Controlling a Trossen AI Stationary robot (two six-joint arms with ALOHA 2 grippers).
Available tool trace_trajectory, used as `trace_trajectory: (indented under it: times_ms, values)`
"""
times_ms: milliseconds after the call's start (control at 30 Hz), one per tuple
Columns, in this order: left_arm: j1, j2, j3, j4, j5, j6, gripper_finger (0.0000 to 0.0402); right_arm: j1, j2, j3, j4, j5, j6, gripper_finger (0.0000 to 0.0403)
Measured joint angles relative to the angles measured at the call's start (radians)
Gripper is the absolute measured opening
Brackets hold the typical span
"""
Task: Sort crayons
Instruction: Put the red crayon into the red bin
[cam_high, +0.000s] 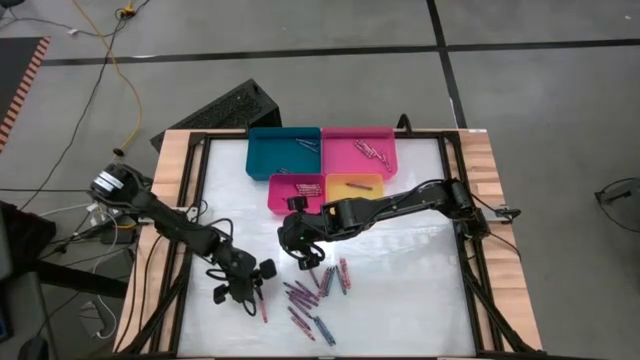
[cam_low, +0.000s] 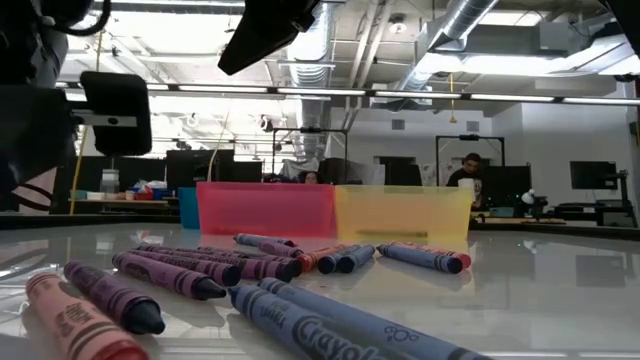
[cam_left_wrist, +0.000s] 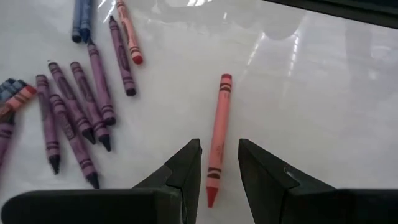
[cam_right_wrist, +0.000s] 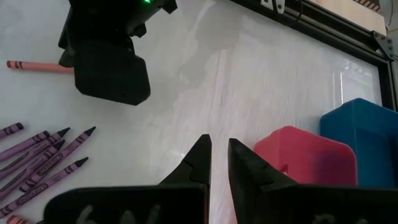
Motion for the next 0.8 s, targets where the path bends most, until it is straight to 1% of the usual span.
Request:
trace_trajectory:
  times_ms: [333,567,633,800]
  values:
    - [0.041,0.04,0.0,0.027,0.07,0.026,0.0098,0.0,0.0,0.0,-0.006,-0.001,0.002,0.0049]
    - [0.057,0.044,0.0,0.003,0.078,0.08,0.0098,0.0,0.0,0.0,-0.006,-0.001,0.002,0.0049]
    - [0.057,0.063,0.0,0.015,0.08,0.087,0.0098,0.0,0.0,0.0,-0.006,-0.001,0.002,0.0049]
    - [0.07,0.107,0.0,0.07,0.134,0.079,0.0098,-0.001,0.0,0.0,-0.004,-0.001,0.0,0.0049]
